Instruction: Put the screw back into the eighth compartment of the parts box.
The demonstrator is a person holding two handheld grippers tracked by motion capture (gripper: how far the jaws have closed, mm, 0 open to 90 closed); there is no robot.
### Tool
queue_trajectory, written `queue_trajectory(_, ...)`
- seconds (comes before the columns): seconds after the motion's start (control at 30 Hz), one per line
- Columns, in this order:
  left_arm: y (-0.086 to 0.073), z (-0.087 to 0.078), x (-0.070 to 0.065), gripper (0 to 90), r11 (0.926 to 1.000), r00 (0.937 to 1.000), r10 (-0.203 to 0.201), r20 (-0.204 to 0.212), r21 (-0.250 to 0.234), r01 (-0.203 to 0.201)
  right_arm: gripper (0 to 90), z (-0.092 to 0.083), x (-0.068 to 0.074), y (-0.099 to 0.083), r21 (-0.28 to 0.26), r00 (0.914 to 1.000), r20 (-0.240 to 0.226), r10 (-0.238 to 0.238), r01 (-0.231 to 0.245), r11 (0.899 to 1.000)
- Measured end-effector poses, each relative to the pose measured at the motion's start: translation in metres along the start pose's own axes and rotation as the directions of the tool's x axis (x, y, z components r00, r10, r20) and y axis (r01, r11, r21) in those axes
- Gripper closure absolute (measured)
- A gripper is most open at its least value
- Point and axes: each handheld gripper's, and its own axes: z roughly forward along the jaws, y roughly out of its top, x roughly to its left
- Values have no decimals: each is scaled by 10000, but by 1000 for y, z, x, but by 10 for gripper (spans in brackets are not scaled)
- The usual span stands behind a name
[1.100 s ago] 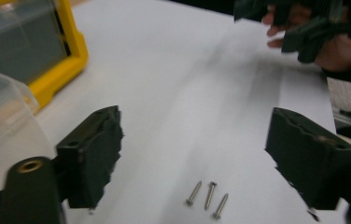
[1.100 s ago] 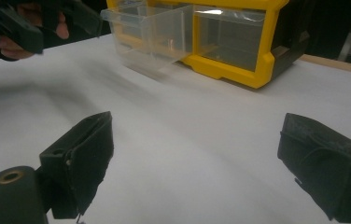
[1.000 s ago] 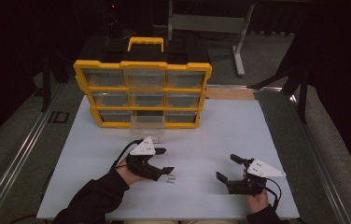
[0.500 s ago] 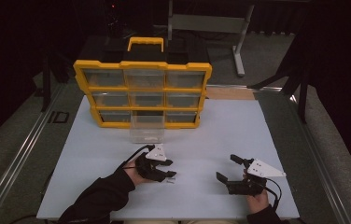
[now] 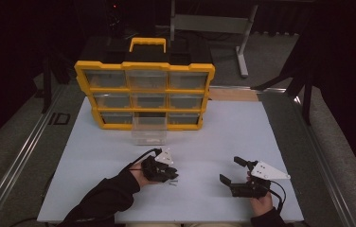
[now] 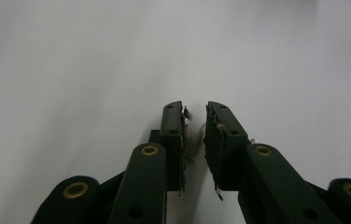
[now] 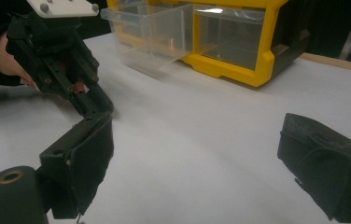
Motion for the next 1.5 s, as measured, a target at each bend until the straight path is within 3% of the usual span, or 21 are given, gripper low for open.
queue_trajectory(0.3, 2, 1, 1, 874, 9999, 10000, -88, 33, 130, 88, 106, 0, 0, 0, 16, 10000, 36, 15, -15, 10000)
queue_trajectory(0.5, 4, 0, 1, 883, 9991, 9995, -304, -5, 280, 304, 106, 0, 0, 0, 15, 10000, 42, 10, -10, 10000)
queue_trajectory(0.67, 7, -5, 0, 885, 9986, 9986, -512, -103, 103, 513, 106, -1, 0, 0, -2, 10000, 33, 41, -41, 10000)
queue_trajectory(1.1, 29, -40, -4, 885, 9991, 9988, -99, -486, -418, 79, 106, -1, 0, 0, -3, 10000, 56, 41, -41, 10000)
queue_trajectory(1.5, 45, -83, -1, 885, 9909, 9955, -165, -933, -1347, 38, 106, -1, 1, 0, -27, 10000, 2, 29, -29, 10000)
